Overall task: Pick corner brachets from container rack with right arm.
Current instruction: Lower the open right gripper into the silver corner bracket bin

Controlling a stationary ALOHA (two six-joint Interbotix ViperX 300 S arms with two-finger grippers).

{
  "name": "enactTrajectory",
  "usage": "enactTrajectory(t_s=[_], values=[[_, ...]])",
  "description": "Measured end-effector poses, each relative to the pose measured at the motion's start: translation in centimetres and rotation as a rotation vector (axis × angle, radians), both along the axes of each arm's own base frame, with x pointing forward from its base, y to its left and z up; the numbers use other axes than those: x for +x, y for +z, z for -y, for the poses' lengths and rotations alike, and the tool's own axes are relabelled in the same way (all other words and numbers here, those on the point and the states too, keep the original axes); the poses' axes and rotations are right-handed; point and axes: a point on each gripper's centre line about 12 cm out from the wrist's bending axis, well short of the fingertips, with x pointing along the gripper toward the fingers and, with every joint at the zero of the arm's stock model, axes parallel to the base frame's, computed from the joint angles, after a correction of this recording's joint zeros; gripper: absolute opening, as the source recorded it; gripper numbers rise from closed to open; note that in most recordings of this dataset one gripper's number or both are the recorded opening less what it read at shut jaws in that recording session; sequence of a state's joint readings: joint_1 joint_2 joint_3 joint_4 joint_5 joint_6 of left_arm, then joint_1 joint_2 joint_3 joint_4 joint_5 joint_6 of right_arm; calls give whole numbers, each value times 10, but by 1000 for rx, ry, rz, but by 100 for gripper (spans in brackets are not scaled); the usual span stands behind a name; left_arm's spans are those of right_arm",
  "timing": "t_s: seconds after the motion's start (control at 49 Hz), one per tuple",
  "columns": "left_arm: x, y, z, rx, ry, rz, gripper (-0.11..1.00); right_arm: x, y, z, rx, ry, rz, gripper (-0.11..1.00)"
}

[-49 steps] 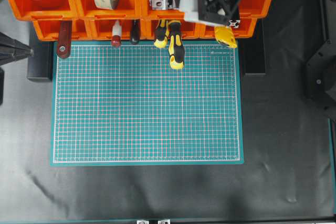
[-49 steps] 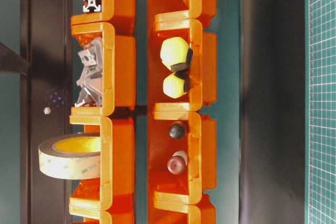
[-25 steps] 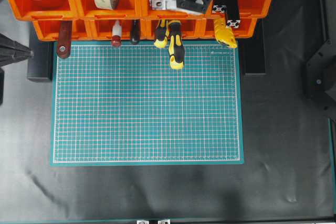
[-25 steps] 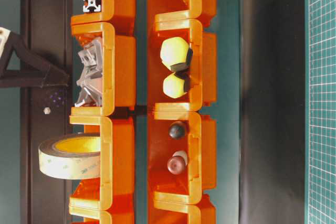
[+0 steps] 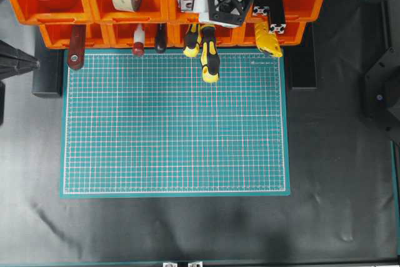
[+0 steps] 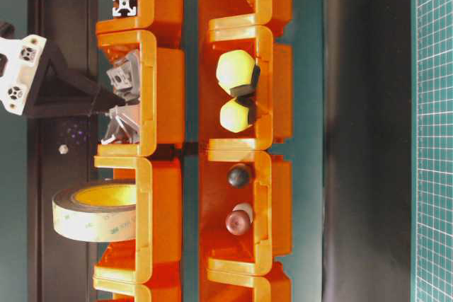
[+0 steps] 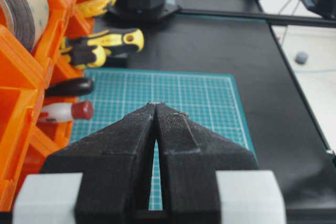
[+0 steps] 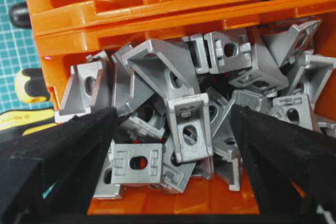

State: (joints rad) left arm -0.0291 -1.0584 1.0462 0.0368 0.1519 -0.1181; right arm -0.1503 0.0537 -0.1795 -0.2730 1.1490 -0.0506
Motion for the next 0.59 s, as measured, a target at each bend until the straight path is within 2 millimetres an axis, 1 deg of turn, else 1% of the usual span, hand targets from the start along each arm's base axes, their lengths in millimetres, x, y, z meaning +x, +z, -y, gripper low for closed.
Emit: enactTrajectory(t_s=[0.224,0.347,0.428,0.591], values=[[0,-1,0,0,0,-3,1,0,0,2,2,-3,3,84],[0,0,0,0,0,-3,1,0,0,2,3,-3,2,80],[0,0,0,0,0,-2,1,0,-1,1,4,-4,1,73],[0,-1,0,0,2,-3,1,0,-1,1,5,2,-2,50]])
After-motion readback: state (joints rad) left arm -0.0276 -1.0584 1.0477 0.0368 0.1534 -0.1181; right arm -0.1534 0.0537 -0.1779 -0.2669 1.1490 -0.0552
